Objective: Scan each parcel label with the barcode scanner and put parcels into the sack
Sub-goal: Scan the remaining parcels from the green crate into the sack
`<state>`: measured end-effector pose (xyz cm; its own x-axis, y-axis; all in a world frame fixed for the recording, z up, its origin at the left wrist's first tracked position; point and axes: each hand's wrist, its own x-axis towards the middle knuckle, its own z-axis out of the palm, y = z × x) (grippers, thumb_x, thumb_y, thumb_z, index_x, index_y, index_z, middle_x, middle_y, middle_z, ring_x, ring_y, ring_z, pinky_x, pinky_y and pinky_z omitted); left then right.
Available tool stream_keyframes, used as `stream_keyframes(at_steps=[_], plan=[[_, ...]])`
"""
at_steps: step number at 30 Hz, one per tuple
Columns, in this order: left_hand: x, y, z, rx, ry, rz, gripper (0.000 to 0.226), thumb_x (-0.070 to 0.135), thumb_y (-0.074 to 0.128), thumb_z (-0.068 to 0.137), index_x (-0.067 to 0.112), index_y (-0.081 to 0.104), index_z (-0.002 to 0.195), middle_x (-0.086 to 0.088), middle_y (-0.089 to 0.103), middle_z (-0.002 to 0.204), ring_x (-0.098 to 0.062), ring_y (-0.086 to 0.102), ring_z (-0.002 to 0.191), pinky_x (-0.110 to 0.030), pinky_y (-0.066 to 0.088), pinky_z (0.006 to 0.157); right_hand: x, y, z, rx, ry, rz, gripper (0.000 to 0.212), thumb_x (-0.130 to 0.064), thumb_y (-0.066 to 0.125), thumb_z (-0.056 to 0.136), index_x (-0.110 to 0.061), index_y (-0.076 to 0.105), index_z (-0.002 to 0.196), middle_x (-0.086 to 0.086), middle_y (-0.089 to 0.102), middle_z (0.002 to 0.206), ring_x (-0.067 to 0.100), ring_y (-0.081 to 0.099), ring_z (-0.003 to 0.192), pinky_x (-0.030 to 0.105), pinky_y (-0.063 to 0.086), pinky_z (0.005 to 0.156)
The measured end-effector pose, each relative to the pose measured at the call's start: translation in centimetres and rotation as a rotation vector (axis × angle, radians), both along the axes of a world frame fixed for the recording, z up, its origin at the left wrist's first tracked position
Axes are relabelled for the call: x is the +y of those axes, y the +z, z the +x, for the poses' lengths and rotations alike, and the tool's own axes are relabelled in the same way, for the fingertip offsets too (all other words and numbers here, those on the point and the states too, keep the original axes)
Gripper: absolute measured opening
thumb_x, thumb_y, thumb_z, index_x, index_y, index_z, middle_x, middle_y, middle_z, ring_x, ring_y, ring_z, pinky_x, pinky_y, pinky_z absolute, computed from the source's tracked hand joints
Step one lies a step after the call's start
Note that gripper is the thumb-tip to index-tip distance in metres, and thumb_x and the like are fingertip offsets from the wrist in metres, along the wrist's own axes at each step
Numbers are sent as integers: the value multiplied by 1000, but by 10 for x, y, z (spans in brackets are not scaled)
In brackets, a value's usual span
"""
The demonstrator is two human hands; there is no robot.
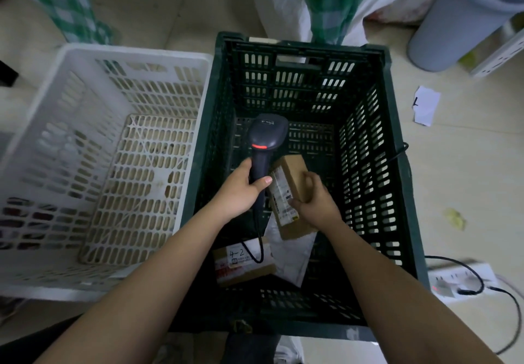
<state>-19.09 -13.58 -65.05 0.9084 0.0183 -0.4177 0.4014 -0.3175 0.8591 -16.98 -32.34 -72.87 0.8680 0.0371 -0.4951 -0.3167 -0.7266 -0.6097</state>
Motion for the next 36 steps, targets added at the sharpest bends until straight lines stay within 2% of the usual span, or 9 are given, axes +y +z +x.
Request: stream_keyframes(at_steps=[4,7,10,13,15,22,27,33,36], plan=[[-1,35,-2,-46,3,-16,30,17,56,96,21,47,124,4,55,119,-17,51,118,-30,38,99,5,51,1,-70,-291,236,68,-31,81,77,-17,37,127,7,52,125,21,55,103,34,49,75],[2,74,-6,-108,12,8,38,19,54,97,18,44,134,5,52,121,-13,49,116,-29,37,98,9,94,2,-166,-383,300,69,-34,82,75,-17,39,127,4,50,120,23,55,106,29,48,66],[11,118,-14,-211,37,58,37,19,56,96,14,46,131,-1,56,119,-20,52,117,-33,40,99,16,141,-1,-238,-411,391,67,-34,82,75,-17,38,123,3,50,118,21,54,100,28,46,64],[25,162,-29,-271,76,53,34,17,55,97,12,46,129,-1,55,116,-18,51,113,-27,39,93,28,186,-7,-277,-335,452,62,-30,83,75,-20,37,116,2,50,114,22,56,98,26,45,60],[38,186,-43,-305,114,45,34,14,54,97,11,45,130,0,54,117,-13,48,108,-23,36,89,41,210,-11,-288,-259,465,58,-27,83,75,-21,41,115,2,51,114,22,57,98,32,50,69],[99,211,-88,-342,230,83,22,19,51,99,20,45,120,5,56,97,-11,56,87,-35,46,85,89,245,-19,-276,118,313,52,-29,85,70,-32,55,112,-8,52,119,18,55,107,38,48,92],[132,196,-100,-324,324,98,17,19,49,100,20,42,115,8,52,92,-4,52,80,-14,41,61,126,248,-12,-233,183,296,55,-27,84,73,-23,57,121,-3,54,119,15,54,102,29,43,82],[161,167,-95,-156,295,72,33,24,51,99,15,46,131,-3,59,119,-20,58,106,-35,46,95,139,222,-5,-60,226,292,54,-28,79,79,-19,59,129,1,58,120,17,57,105,29,45,85],[166,156,-89,-95,282,-14,26,22,50,100,15,47,124,-3,66,104,-10,65,84,-27,52,79,138,215,-2,-27,239,311,51,-31,72,86,-21,57,133,1,64,119,16,62,101,29,49,84]])
